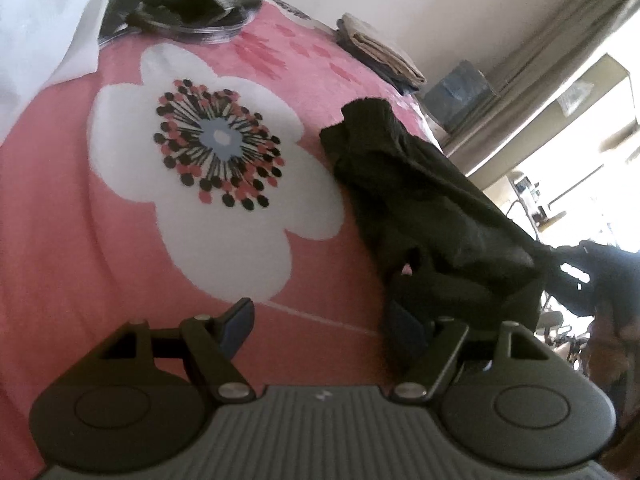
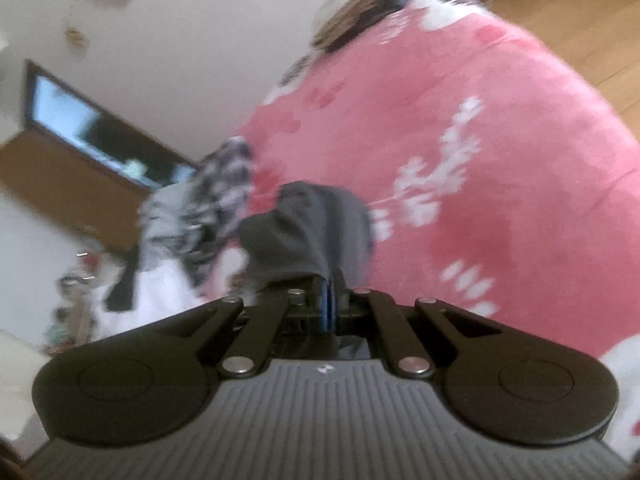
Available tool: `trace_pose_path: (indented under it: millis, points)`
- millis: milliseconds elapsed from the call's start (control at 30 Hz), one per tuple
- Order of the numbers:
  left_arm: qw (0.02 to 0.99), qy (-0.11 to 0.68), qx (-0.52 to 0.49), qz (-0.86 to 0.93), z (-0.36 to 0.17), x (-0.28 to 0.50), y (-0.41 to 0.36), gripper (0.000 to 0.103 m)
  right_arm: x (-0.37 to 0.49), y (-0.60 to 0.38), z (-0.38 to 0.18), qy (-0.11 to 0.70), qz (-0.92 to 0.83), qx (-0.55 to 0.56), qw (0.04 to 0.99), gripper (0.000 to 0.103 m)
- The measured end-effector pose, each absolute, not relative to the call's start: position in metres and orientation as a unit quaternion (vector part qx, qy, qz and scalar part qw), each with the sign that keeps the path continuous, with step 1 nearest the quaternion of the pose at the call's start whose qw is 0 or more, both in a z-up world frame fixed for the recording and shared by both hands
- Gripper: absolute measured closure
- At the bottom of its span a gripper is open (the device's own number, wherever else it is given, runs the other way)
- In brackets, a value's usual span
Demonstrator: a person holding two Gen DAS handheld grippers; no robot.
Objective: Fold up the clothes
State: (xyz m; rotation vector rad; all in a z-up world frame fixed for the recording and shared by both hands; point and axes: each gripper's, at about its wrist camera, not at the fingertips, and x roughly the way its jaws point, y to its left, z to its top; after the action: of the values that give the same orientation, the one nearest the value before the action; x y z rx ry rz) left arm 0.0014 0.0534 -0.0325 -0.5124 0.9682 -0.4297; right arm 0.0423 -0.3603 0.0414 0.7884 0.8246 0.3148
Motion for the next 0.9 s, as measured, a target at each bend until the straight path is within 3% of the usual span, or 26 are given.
trace_pose_path:
  millis: [100,267,567,733,833,900]
  points:
    - [0.827,0.452,-0.267,-0.203,-0.027,0.007,0.059,0.027,0.039,-0.344,0.045,0.381,0.224,0.372,0.816,0.103]
    - [0.818,0.439,-0.304,-0.212,-0.016,0.017,0.062,0.027,0.037,-0.272,0.038,0.421,0.344,0.281,0.791,0.103]
    - [0.834,0.477,-0.201,-0.192,-0.022,0.014,0.031,0.029,0.009,-0.167,0.013,0.461,0.473,0.155,0.735,0.102]
    - [0.838,0.482,-0.189,-0.170,-0.034,0.009,0.037,0.046,0.000,-0.169,0.025,0.468,0.464,0.111,0.744,0.097]
    - [0.844,0.473,-0.198,-0.160,-0.033,0.008,0.047,0.055,0.004,-0.188,0.043,0.450,0.451,0.116,0.762,0.090]
    - [0.847,0.468,-0.201,-0.153,-0.032,0.008,0.053,0.061,0.012,-0.207,0.056,0.422,0.432,0.112,0.789,0.065]
